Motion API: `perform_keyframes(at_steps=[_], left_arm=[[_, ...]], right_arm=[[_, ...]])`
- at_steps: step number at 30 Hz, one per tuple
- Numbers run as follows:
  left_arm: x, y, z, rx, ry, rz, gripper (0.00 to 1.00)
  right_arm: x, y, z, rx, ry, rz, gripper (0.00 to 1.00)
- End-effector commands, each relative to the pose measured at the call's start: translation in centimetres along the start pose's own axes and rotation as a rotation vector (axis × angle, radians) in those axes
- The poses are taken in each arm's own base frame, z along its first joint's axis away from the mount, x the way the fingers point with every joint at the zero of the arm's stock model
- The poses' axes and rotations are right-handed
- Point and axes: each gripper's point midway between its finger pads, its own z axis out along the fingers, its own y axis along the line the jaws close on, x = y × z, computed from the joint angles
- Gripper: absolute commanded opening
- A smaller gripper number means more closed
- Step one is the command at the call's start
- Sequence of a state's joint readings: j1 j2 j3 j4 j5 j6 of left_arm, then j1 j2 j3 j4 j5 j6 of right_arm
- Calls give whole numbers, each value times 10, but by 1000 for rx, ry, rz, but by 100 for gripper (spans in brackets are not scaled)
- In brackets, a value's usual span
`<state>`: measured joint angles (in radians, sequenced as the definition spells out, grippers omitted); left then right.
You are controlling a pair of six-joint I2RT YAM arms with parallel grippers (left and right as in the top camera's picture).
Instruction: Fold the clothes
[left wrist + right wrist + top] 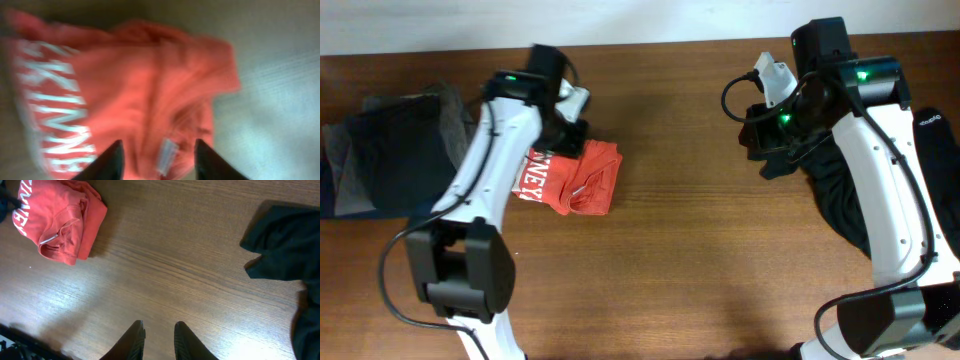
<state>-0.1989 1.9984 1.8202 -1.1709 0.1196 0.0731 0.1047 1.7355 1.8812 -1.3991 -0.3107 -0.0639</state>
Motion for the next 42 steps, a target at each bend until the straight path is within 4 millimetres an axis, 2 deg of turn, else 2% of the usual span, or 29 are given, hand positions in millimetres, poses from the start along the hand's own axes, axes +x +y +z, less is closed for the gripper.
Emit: perform_keyframes(at_steps=[1, 4, 9, 10, 14, 15, 16, 17, 21, 26, 28, 30, 32, 35, 36, 40, 42], left_arm=[[-12, 28, -10, -29, -62, -36, 33], [-11, 45, 12, -34, -27, -70, 32], [7, 67, 54, -27, 85, -130, 26], [11, 70, 64, -24, 111, -138, 25], [18, 68, 79, -7, 152, -142, 24], [18, 65, 81, 10, 153, -143, 27], [18, 64, 81, 17, 152, -144, 35], [17, 60, 81, 44, 149, -145, 49], [20, 59, 78, 48, 160, -149, 48], [-2, 80, 38, 22, 40, -186, 48], [-11, 88, 25, 18, -14, -195, 50], [-14, 92, 23, 12, -31, -201, 52], [-12, 94, 23, 12, -25, -207, 53], [-7, 93, 23, 16, -5, -210, 54], [-4, 92, 23, 17, 6, -212, 54], [-1, 91, 23, 20, 18, -214, 54], [-1, 91, 23, 20, 18, -214, 54]], right_arm=[[0, 0, 2, 6, 6, -14, 25], [0, 0, 3, 6, 9, -13, 25], [2, 0, 3, 6, 17, -11, 25], [2, 0, 3, 6, 17, -11, 25], [2, 0, 3, 6, 16, -11, 25], [2, 0, 3, 6, 17, -11, 25], [2, 0, 3, 6, 17, -11, 25], [2, 0, 3, 6, 17, -11, 25], [3, 2, 4, 3, 20, -15, 26], [1, 25, 11, -20, 21, -77, 28], [-5, 44, 20, -38, 13, -131, 42], [-8, 58, 32, -54, 14, -167, 48], [-11, 80, 52, -109, 19, -217, 59], [-12, 100, 80, -168, 38, -245, 80], [-13, 110, 100, -220, 60, -201, 100], [-13, 137, 141, -416, 111, -175, 99], [-13, 142, 164, -484, 143, -123, 99]])
